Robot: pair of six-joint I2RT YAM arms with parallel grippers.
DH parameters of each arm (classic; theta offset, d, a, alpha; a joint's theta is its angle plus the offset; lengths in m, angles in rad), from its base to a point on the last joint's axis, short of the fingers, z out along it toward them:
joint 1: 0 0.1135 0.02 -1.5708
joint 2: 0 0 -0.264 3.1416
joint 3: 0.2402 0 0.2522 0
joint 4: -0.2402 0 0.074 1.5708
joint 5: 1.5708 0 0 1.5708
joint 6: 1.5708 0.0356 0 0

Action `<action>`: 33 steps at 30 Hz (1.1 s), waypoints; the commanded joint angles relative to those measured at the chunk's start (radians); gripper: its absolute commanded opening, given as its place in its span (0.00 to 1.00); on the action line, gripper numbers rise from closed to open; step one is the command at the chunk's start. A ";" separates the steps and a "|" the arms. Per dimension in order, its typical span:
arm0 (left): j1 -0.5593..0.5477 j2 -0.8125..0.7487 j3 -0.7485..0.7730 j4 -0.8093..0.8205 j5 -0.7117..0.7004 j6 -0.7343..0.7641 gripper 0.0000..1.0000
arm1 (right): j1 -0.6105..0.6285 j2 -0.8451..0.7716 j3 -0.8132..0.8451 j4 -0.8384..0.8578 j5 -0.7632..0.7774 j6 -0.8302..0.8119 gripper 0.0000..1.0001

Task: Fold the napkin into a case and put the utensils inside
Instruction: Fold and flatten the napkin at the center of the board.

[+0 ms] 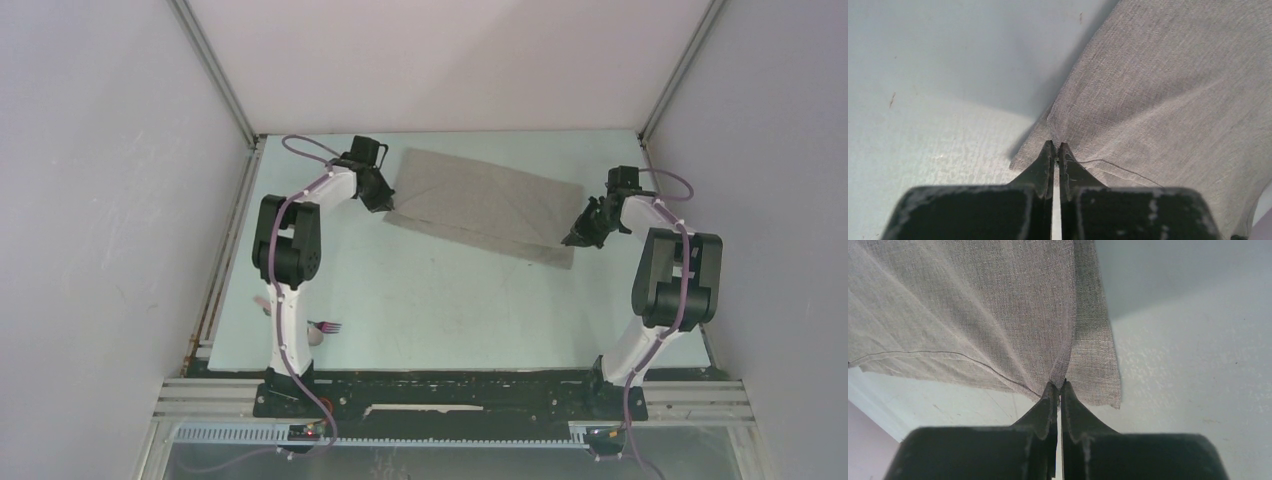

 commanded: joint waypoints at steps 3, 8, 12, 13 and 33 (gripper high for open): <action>0.003 -0.122 -0.058 0.007 -0.038 0.029 0.00 | -0.014 -0.122 -0.047 0.034 0.051 -0.005 0.00; 0.003 -0.125 -0.083 0.008 -0.048 0.032 0.00 | -0.019 -0.125 -0.074 0.035 0.041 -0.007 0.00; 0.000 -0.115 -0.098 0.013 -0.051 0.032 0.00 | -0.015 -0.114 -0.108 0.061 0.038 -0.007 0.00; 0.000 -0.112 -0.096 0.014 -0.054 0.033 0.00 | -0.014 -0.112 -0.112 0.065 0.038 -0.006 0.00; -0.004 -0.064 -0.070 -0.014 -0.093 0.052 0.00 | 0.010 -0.079 -0.144 0.045 0.098 -0.006 0.00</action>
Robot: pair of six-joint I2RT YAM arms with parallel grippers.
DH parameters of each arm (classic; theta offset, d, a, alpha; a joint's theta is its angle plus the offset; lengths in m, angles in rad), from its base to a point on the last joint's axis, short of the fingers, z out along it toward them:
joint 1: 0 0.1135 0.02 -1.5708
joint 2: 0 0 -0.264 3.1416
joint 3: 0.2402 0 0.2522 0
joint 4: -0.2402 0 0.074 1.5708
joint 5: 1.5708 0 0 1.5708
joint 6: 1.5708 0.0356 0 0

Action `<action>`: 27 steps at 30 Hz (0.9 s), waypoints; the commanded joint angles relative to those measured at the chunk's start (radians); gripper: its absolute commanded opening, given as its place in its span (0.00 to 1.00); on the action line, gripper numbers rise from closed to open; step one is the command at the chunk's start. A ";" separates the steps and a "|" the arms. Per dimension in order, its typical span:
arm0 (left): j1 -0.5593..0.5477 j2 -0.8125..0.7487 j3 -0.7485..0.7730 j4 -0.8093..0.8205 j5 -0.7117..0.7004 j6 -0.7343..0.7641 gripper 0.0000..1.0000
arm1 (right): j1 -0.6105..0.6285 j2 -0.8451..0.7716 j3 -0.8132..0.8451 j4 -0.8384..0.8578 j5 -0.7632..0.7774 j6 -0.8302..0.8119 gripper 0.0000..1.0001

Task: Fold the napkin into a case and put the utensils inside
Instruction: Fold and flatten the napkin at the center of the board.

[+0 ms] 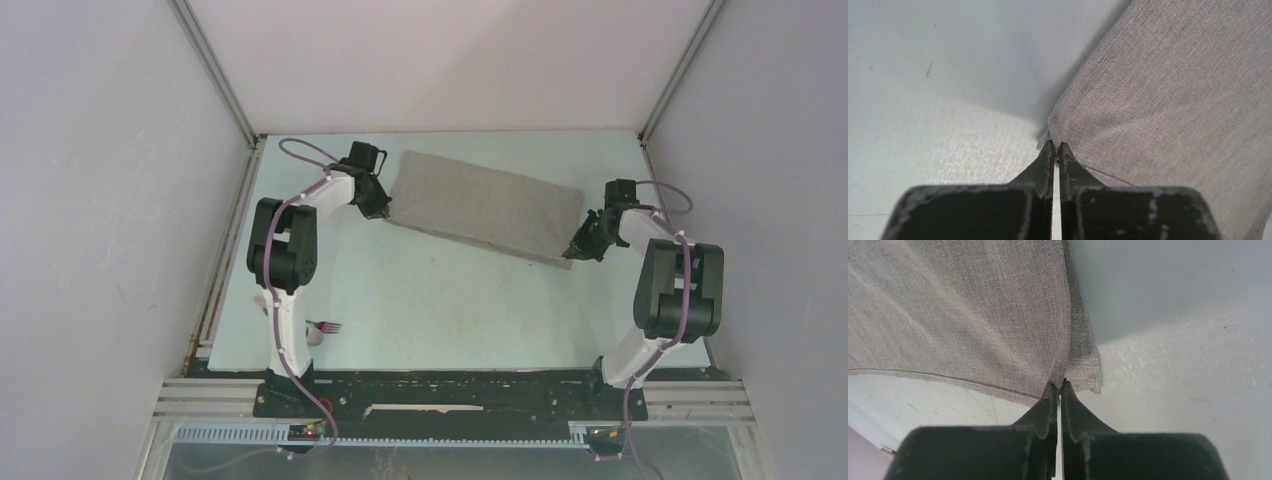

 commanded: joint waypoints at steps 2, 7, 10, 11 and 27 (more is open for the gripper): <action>-0.003 0.006 0.033 -0.016 -0.044 0.028 0.00 | 0.006 0.013 -0.005 -0.001 0.052 -0.009 0.00; -0.008 0.023 0.045 -0.023 -0.034 0.030 0.00 | 0.005 0.044 -0.004 0.023 0.049 -0.007 0.00; -0.010 0.027 0.045 -0.024 -0.033 0.031 0.00 | 0.001 0.055 -0.005 0.028 0.063 -0.007 0.00; -0.009 0.028 0.045 -0.024 -0.032 0.031 0.00 | -0.001 0.058 -0.004 0.028 0.067 -0.007 0.00; -0.009 0.008 0.047 -0.047 -0.063 0.041 0.00 | 0.006 0.029 -0.005 0.006 0.078 -0.010 0.00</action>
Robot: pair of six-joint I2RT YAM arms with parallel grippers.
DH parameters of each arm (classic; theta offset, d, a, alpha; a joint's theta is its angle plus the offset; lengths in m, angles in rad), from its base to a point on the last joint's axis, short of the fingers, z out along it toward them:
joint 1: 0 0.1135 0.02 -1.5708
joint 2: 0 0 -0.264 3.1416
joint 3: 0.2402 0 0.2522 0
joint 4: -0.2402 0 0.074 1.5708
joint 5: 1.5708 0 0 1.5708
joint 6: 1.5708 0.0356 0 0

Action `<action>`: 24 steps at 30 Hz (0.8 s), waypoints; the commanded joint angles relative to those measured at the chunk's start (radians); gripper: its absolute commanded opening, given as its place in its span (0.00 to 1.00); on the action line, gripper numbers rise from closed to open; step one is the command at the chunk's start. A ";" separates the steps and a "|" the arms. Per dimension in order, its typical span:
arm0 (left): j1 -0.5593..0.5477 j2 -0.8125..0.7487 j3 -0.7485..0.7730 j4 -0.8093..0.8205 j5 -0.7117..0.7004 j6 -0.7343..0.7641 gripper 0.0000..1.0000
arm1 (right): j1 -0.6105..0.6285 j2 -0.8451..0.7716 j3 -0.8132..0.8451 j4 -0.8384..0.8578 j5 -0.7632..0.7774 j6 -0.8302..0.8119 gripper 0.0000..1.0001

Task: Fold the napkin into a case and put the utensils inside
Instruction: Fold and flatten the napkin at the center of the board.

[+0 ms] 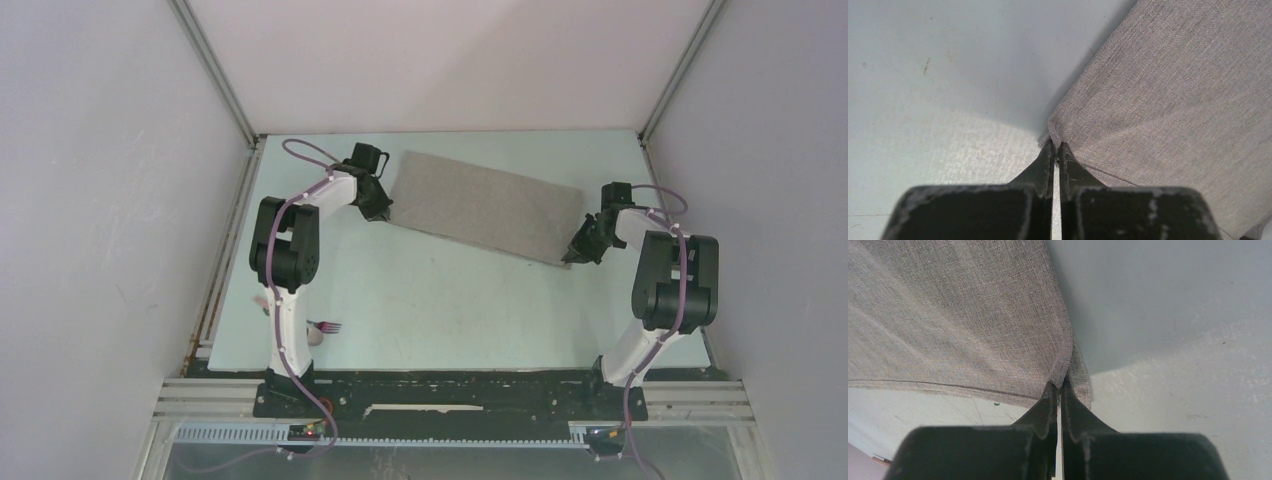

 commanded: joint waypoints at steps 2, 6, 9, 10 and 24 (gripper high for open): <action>-0.001 -0.024 0.031 -0.024 -0.066 0.032 0.00 | 0.007 -0.052 -0.004 -0.023 0.055 -0.013 0.00; -0.001 -0.029 0.030 -0.030 -0.072 0.034 0.00 | 0.011 -0.050 -0.004 -0.036 0.060 -0.016 0.00; -0.001 -0.021 0.030 -0.033 -0.071 0.034 0.00 | 0.015 -0.037 -0.004 -0.037 0.066 -0.016 0.00; -0.001 -0.017 0.030 -0.033 -0.070 0.034 0.00 | 0.018 -0.034 -0.003 -0.037 0.067 -0.015 0.00; 0.005 0.004 0.053 -0.051 -0.092 0.040 0.00 | 0.026 -0.044 -0.027 -0.026 0.054 -0.013 0.00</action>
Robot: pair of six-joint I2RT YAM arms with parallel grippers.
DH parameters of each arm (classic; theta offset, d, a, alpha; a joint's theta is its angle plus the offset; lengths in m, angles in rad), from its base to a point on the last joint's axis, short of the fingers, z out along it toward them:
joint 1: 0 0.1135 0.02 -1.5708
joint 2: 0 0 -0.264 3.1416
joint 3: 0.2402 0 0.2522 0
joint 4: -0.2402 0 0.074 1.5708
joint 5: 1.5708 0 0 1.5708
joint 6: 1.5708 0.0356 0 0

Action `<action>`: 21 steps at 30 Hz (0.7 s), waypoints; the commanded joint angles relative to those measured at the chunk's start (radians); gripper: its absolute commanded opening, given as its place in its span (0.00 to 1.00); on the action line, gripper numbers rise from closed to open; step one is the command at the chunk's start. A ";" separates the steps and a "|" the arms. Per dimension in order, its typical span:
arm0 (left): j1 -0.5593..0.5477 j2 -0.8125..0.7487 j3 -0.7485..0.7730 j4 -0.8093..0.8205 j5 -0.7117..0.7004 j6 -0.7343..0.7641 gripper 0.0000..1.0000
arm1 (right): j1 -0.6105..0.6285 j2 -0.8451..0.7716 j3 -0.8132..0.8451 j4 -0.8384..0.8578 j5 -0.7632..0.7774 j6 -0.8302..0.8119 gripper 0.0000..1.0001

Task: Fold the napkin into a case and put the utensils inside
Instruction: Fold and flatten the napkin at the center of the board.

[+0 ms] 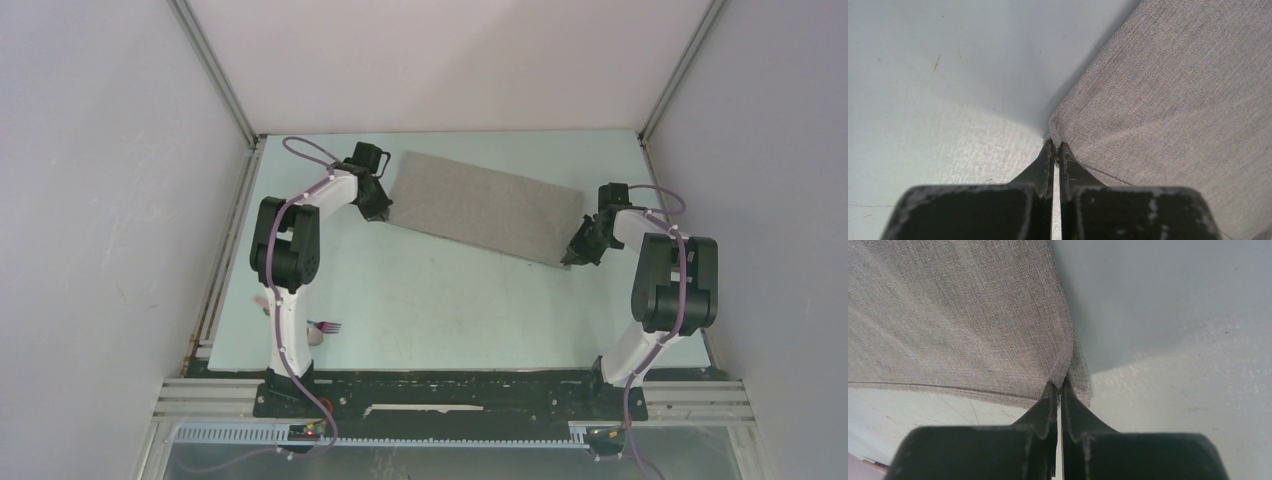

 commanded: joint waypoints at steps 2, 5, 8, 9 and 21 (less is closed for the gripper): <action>0.011 0.004 0.035 -0.019 -0.066 0.031 0.00 | 0.009 -0.049 -0.017 -0.020 0.031 -0.011 0.00; 0.011 0.005 0.034 -0.020 -0.067 0.029 0.00 | 0.013 -0.055 -0.017 -0.030 0.037 -0.013 0.00; 0.011 0.012 0.035 -0.019 -0.062 0.028 0.00 | 0.012 -0.031 -0.024 -0.020 0.051 -0.017 0.00; 0.011 0.014 0.036 -0.020 -0.058 0.028 0.00 | 0.012 -0.019 -0.025 -0.016 0.051 -0.018 0.00; 0.011 0.025 0.048 -0.022 -0.032 0.026 0.00 | 0.006 -0.048 -0.025 0.002 0.081 -0.020 0.00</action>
